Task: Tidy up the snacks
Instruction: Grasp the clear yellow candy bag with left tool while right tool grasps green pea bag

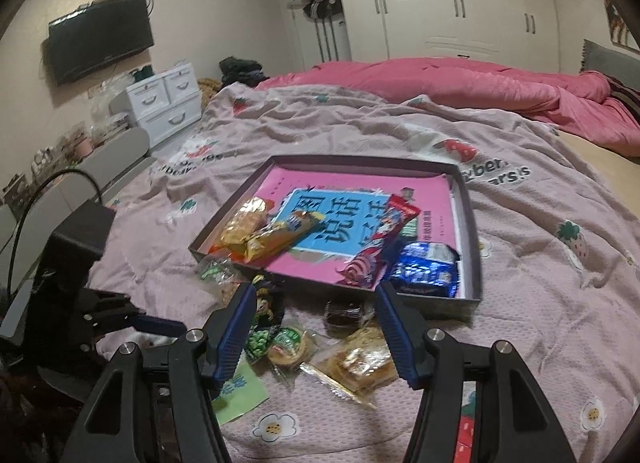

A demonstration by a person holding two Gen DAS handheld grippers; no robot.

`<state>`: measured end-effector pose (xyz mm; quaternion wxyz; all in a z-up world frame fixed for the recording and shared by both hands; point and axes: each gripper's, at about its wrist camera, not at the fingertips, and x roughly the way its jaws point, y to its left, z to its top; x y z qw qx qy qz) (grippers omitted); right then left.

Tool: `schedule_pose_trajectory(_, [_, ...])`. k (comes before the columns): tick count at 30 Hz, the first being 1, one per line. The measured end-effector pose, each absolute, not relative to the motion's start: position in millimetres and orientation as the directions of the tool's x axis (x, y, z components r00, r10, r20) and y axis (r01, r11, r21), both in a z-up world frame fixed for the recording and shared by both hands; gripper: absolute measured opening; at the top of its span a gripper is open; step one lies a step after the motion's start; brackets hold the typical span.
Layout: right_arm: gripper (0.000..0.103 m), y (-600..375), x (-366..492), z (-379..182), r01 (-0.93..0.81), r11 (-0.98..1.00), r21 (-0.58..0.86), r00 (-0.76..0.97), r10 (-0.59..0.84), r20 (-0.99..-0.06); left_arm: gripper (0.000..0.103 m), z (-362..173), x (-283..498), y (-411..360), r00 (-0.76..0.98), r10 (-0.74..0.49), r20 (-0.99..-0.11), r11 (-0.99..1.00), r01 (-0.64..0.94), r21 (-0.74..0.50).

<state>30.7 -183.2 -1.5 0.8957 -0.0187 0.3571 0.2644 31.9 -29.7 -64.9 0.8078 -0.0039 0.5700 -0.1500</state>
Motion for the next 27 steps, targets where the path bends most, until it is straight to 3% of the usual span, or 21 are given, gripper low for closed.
schedule_pose_trajectory(18, [0.061, -131.5, 43.8, -46.4, -0.625, 0.776, 0.083, 0.463, 0.455, -0.761, 0.078, -76.6, 39.4, -24.5, 0.287, -0.277, -0.917, 0.952, 0.213, -0.221])
schedule_pose_trajectory(27, [0.061, -120.4, 56.1, -56.9, -0.648, 0.755, 0.102, 0.431, 0.474, -0.768, 0.064, -74.9, 35.0, -29.4, 0.269, -0.280, -0.922, 0.946, 0.238, -0.218])
